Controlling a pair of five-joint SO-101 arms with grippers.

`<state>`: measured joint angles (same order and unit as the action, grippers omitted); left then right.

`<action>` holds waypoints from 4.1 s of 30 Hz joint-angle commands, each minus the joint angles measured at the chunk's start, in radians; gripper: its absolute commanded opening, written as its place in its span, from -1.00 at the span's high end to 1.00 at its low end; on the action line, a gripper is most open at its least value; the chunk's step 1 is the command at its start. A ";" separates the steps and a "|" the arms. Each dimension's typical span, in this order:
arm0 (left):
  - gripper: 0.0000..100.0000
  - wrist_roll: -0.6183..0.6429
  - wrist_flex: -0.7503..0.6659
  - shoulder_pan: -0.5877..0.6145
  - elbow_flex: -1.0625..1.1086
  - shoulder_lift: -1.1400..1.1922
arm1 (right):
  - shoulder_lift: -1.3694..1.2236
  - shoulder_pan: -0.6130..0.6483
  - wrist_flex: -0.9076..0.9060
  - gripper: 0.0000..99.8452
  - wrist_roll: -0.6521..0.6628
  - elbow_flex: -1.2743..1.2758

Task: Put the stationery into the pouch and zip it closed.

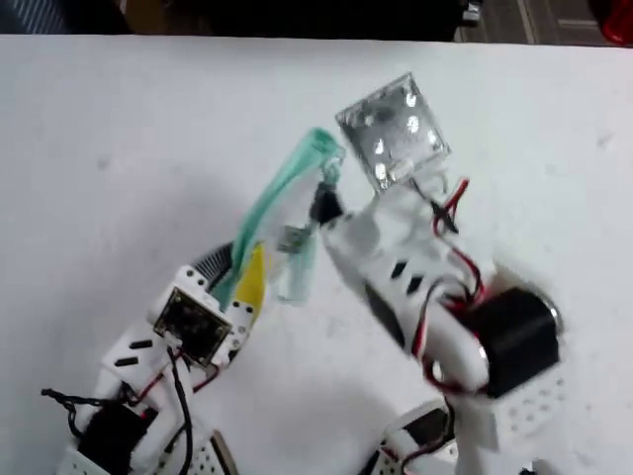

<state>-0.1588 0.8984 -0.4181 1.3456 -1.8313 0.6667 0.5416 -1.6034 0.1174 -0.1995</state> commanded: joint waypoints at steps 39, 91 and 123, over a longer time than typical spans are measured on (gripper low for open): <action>0.81 -0.008 0.041 0.008 -0.008 0.007 | -0.825 0.082 -0.087 0.97 -0.232 -0.482; 0.53 0.347 -0.140 0.519 0.018 0.007 | -1.020 -0.332 0.384 0.97 -0.276 0.054; 0.54 0.342 -0.141 0.490 0.018 0.010 | -1.020 -0.470 0.306 0.18 -0.144 0.092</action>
<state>0.1803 0.7940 0.0836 1.3702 -1.8159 -0.3751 0.0967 -1.2643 -0.1204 -0.0921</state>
